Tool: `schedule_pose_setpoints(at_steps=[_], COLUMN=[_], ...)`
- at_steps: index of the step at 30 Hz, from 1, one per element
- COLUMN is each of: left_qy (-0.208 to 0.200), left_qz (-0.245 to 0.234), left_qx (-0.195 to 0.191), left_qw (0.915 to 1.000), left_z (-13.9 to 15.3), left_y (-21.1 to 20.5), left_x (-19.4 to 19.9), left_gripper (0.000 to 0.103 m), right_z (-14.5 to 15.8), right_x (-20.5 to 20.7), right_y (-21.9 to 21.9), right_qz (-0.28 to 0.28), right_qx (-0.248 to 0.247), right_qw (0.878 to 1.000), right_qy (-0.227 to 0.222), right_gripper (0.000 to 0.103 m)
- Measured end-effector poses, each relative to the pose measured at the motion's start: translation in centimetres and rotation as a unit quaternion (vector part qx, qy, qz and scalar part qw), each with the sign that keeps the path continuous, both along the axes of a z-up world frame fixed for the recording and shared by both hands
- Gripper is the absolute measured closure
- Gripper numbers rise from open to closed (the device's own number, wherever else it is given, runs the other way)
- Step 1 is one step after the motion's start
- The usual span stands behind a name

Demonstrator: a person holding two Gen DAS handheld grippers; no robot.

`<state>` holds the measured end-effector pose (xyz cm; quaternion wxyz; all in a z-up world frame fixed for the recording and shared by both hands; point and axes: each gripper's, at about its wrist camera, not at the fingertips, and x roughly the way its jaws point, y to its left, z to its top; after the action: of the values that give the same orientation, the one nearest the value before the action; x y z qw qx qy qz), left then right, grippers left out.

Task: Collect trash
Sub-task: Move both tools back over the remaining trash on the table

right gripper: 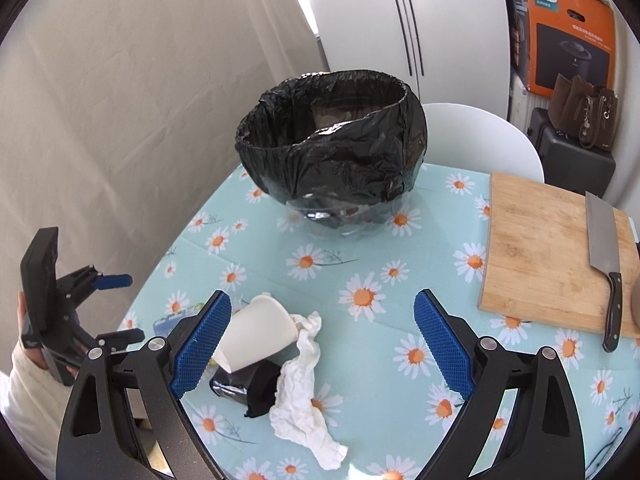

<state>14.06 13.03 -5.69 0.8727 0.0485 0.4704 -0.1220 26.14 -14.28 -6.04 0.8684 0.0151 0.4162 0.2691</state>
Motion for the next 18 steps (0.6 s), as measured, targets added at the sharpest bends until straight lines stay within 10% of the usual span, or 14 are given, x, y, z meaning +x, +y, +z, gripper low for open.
schedule_pose_setpoints(at_steps=[18], left_qy=[0.038], left_qz=[-0.039], left_qx=[-0.007], left_qw=[0.9985], left_z=[-5.9], left_y=[-1.2], left_x=[-1.6], left_gripper=[0.006], right_z=[-6.9], right_x=[-2.6], right_y=[1.9], right_qz=[0.046], right_qx=[-0.063], right_qw=[0.995], right_qy=[0.06], right_gripper=[0.015])
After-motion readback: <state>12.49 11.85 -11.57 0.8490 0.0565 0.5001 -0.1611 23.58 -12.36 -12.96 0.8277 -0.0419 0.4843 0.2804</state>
